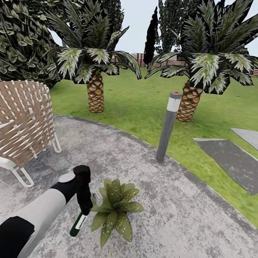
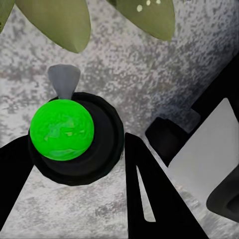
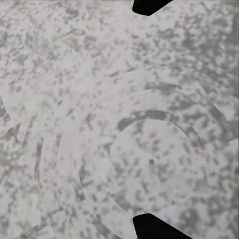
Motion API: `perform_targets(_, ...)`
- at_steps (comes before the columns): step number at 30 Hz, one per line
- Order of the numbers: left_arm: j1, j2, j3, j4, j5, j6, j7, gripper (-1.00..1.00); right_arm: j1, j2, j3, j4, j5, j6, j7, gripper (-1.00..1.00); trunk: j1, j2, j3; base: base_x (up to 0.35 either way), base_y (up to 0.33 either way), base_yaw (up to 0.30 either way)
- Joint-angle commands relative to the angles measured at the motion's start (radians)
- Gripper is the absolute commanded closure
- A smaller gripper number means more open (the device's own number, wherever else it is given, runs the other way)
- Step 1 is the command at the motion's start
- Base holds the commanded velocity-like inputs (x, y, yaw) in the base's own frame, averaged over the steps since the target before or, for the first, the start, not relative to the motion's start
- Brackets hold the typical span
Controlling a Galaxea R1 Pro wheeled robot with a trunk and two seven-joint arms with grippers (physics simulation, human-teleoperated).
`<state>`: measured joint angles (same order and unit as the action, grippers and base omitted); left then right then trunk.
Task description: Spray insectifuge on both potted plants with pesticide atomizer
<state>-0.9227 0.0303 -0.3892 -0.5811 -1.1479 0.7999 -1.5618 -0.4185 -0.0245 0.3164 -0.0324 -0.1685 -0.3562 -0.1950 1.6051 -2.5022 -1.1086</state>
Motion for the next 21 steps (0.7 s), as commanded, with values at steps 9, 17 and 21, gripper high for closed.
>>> perform_targets(9, -0.002, 0.008, 0.002, -0.002, -0.001, 0.015, -0.009, 1.0, 0.0, 0.0, 0.009, 0.0, -0.009, -0.003, -0.001, -1.0, 0.0, 0.0, -0.001, -0.084, 0.163, 0.0)
perform_targets(17, 0.005, 0.008, 0.001, -0.001, 0.001, 0.013, -0.009, 1.0, 0.0, 0.0, 0.009, 0.0, -0.009, -0.003, -0.002, -1.0, 0.0, 0.0, -0.001, 0.053, 0.258, 0.0)
perform_targets(21, 0.005, 0.006, 0.0, -0.002, -0.001, 0.013, -0.009, 1.0, 0.0, 0.0, 0.009, -0.002, -0.01, -0.003, -0.003, -1.0, 0.0, 0.0, -0.001, 0.008, 0.023, 0.0)
